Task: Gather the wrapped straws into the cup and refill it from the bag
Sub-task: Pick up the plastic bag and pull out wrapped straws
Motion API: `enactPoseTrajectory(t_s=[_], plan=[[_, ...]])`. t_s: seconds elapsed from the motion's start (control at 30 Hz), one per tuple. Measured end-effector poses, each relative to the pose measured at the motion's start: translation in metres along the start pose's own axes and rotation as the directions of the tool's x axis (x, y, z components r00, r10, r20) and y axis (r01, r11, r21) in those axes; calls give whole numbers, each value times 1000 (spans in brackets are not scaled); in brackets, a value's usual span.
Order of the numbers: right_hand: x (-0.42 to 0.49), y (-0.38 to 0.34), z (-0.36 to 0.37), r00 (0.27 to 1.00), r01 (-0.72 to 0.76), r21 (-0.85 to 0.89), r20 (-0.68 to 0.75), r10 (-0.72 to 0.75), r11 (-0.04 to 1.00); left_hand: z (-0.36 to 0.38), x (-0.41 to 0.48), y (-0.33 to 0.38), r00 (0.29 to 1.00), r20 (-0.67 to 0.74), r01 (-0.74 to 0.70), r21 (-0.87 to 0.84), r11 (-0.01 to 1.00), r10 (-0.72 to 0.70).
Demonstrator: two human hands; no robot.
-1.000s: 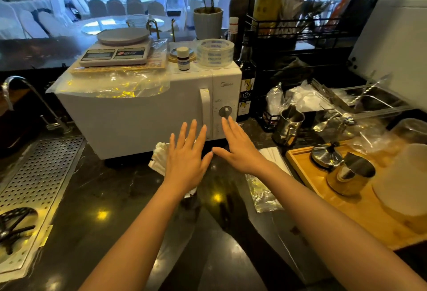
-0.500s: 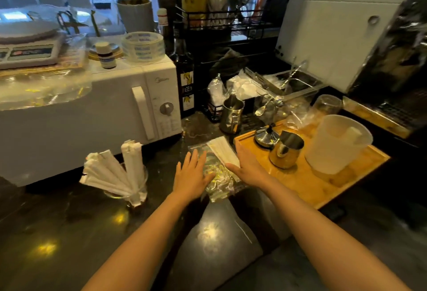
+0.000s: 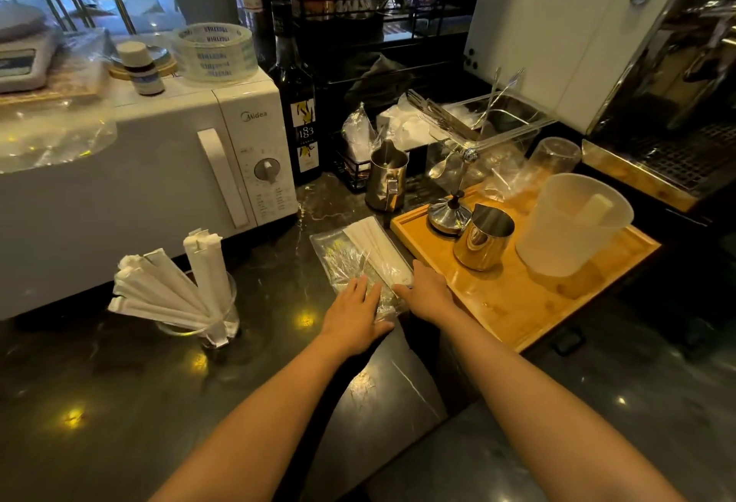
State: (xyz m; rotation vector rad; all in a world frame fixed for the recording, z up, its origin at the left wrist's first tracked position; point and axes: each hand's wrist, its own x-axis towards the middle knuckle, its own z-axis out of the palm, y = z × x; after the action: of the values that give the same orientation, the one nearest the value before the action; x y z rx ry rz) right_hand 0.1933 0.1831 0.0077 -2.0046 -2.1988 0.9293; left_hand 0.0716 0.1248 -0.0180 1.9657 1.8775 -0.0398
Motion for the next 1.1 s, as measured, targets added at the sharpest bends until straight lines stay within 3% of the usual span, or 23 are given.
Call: enactPoseTrajectory(t_s=[0.27,0.57,0.7,0.9,1.1], plan=[[7,-1,4,997,-71,68,-32,73,995,5,-1,1,999,-27,-41,164,986,46],[2,-6,4,994,-110,240,46,101,965,-2,-16,-5,984,-102,-117,232,966,144],[-3,-11,1,982,-183,441,124,142,879,-2,-21,-5,973,-168,-120,232,965,161],[-12,-26,-7,976,-202,558,182,119,805,-9,-28,-6,959,-222,-117,253,960,175],[-17,-49,-20,968,-247,698,209,139,672,-27,-33,-7,948,-299,-77,122,990,110]])
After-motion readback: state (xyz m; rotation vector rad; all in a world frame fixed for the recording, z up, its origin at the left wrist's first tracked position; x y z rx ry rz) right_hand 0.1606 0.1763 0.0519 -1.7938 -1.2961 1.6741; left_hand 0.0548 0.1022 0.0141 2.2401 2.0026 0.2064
